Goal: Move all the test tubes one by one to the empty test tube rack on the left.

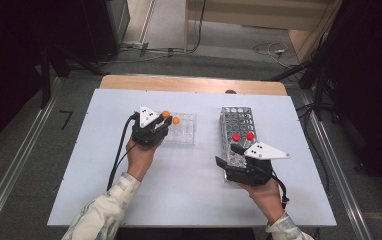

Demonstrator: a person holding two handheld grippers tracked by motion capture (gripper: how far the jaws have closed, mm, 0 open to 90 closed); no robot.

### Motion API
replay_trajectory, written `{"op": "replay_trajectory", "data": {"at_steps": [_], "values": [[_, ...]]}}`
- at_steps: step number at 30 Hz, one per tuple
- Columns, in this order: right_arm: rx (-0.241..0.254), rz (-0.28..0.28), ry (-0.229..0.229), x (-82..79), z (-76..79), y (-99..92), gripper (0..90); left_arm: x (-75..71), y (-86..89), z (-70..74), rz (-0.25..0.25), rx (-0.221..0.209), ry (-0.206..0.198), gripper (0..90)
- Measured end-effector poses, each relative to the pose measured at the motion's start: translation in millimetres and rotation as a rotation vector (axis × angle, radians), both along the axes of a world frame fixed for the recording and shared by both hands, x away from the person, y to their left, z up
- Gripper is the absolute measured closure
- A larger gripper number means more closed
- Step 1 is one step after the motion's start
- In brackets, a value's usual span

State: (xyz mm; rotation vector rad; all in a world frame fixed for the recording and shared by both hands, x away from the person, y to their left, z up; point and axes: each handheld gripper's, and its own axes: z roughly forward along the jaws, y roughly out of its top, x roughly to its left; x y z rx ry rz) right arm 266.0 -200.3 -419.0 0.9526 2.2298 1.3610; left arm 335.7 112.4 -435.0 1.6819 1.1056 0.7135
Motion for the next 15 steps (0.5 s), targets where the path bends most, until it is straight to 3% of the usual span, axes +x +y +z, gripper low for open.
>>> {"op": "replay_trajectory", "data": {"at_steps": [11,15], "values": [[0.003,0.0,0.0,0.1,-0.1,-0.6,30.0,0.0,2.3,0.0,0.004,0.001,0.013,67.5],[0.003,0.0,0.002,0.2,-0.1,-0.5,30.0,-0.1,2.6,0.5,0.003,-0.007,0.013,61.5]]}}
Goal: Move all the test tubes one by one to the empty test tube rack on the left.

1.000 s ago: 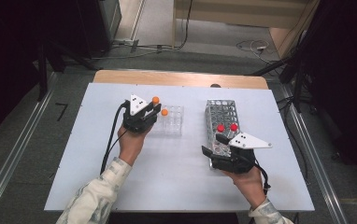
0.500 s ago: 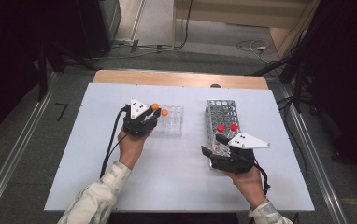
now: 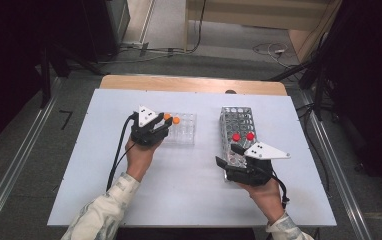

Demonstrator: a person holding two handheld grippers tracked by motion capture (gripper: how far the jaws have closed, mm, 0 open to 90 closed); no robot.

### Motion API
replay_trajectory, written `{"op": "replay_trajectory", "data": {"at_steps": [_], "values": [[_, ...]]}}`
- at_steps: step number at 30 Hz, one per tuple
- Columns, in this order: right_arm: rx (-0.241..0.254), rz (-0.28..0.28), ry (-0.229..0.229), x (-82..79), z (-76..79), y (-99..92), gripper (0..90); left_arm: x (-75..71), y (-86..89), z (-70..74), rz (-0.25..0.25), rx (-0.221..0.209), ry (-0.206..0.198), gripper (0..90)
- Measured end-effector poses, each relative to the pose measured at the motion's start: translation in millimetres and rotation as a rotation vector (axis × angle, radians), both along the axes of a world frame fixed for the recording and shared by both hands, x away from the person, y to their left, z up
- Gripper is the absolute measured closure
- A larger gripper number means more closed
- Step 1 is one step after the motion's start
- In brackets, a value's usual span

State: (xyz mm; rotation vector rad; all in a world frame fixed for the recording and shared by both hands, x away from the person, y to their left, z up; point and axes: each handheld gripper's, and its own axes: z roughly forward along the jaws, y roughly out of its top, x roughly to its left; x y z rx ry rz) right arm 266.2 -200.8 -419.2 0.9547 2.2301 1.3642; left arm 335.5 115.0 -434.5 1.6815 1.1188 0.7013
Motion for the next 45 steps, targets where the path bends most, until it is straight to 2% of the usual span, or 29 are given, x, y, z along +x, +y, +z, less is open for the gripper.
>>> {"op": "replay_trajectory", "data": {"at_steps": [8,13,24,30,33,34,39,45], "values": [[-0.001,-0.004,0.001,0.0,0.0,-0.4,30.0,-1.2,1.1,1.3,-0.004,-0.009,0.004,58.6],[-0.002,-0.008,0.002,0.3,-0.4,-2.2,30.0,-4.9,1.6,4.6,-0.022,-0.028,0.013,53.2],[0.006,-0.043,-0.014,0.2,3.2,-13.4,30.3,-17.9,1.3,9.1,-0.052,-0.041,0.055,26.2],[0.015,-0.069,-0.022,1.8,4.7,-20.0,32.6,-23.0,2.5,8.0,-0.074,-0.043,0.078,24.0],[0.002,-0.087,-0.027,4.3,1.4,-21.4,34.0,-25.2,2.9,6.9,-0.074,-0.038,0.081,23.1],[-0.002,-0.107,-0.024,7.4,-2.6,-22.9,35.4,-25.7,2.9,6.5,-0.079,-0.036,0.084,23.0],[-0.006,-0.134,-0.01,14.4,-9.4,-24.9,39.0,-28.0,1.9,5.8,-0.09,-0.034,0.091,21.8],[-0.049,-0.173,-0.004,24.7,-18.7,-19.1,46.6,-28.7,-0.2,5.6,-0.106,-0.044,0.096,20.6]]}}
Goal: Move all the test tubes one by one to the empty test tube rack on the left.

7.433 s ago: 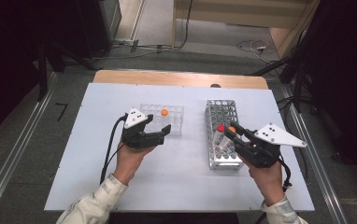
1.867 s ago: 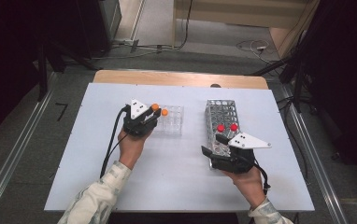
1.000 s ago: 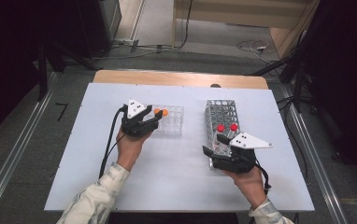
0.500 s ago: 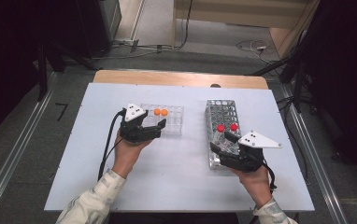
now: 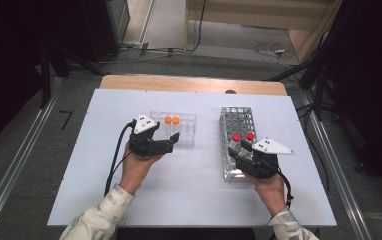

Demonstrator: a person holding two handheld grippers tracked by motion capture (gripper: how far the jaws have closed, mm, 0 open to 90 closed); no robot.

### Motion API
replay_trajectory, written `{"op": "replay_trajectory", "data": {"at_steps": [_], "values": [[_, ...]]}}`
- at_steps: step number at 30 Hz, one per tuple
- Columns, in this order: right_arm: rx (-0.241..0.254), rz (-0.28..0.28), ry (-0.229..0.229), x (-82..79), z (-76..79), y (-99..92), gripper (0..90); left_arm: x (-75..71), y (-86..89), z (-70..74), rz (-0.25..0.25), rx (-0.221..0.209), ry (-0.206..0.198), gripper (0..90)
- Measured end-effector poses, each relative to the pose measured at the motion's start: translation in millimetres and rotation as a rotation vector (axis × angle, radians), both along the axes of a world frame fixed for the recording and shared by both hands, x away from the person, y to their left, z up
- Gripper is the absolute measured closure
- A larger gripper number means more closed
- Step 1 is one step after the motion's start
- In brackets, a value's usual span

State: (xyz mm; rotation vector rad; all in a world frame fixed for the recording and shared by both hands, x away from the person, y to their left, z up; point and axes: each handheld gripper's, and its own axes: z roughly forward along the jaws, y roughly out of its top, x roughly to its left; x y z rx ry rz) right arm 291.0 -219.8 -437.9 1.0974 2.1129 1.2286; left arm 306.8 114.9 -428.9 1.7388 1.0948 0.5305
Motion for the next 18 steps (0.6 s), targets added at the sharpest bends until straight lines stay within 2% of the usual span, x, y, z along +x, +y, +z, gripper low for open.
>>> {"op": "replay_trajectory", "data": {"at_steps": [2,4,9,18], "values": [[-0.005,-0.007,0.004,2.1,-1.6,0.9,47.7,-0.4,-0.2,0.2,-0.004,-0.002,-0.001,20.6],[-0.015,-0.029,0.004,6.6,-4.9,3.8,53.4,-0.7,-0.7,0.2,-0.001,-0.001,-0.003,20.5],[-0.032,-0.055,0.011,10.0,-7.4,8.1,61.0,-1.2,-1.6,0.2,-0.008,-0.005,0.001,19.8],[-0.055,-0.071,0.039,13.3,-8.8,13.5,66.1,-1.5,-3.1,-0.2,-0.016,-0.004,0.002,19.5]]}}
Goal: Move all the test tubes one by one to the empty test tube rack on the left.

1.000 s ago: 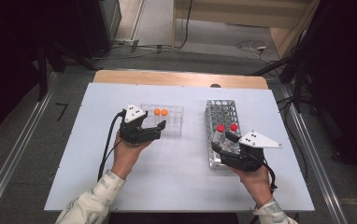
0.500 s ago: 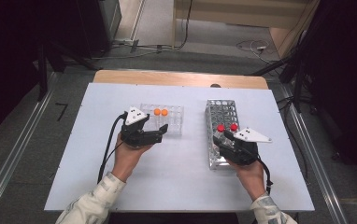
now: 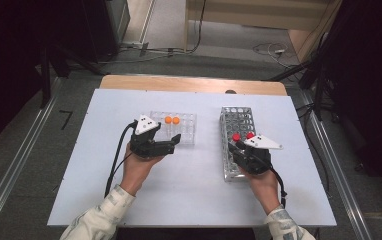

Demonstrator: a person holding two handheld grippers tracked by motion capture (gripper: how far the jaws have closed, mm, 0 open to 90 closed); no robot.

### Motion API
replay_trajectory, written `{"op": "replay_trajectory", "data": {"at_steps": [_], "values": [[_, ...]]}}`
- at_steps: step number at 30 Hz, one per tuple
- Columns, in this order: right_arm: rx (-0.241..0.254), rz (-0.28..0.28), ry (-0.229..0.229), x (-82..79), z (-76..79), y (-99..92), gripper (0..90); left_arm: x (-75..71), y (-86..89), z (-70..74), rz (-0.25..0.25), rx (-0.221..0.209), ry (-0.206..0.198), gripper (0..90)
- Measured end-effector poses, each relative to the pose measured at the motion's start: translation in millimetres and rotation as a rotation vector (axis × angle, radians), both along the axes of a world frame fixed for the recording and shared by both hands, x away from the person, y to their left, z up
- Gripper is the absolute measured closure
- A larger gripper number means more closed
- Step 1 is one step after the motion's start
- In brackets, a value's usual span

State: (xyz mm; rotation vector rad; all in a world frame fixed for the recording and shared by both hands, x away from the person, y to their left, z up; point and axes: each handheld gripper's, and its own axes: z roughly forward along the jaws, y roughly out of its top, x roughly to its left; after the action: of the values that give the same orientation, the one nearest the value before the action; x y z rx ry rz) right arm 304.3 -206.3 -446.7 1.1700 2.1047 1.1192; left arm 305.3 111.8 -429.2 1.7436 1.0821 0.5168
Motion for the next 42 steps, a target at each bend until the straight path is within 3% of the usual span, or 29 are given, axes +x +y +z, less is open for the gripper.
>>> {"op": "replay_trajectory", "data": {"at_steps": [3,11,21,31,42], "values": [[-0.008,-0.006,0.002,0.8,-0.2,1.4,70.7,-0.1,-0.3,-0.1,-0.002,0.002,0.001,19.2],[-0.009,-0.014,-0.021,-1.6,3.3,2.6,71.3,-0.4,-0.3,0.3,-0.007,-0.001,0.003,17.5],[0.037,-0.002,-0.077,-10.4,31.7,-3.4,72.2,-1.1,-0.3,1.5,-0.013,-0.004,-0.001,16.4],[0.057,0.002,-0.124,-19.8,50.3,-7.6,72.2,-2.8,-0.5,3.9,-0.017,-0.013,-0.01,16.4],[0.061,0.06,-0.128,-25.6,55.5,6.0,72.2,-4.3,-0.8,6.1,-0.031,-0.021,-0.017,16.4]]}}
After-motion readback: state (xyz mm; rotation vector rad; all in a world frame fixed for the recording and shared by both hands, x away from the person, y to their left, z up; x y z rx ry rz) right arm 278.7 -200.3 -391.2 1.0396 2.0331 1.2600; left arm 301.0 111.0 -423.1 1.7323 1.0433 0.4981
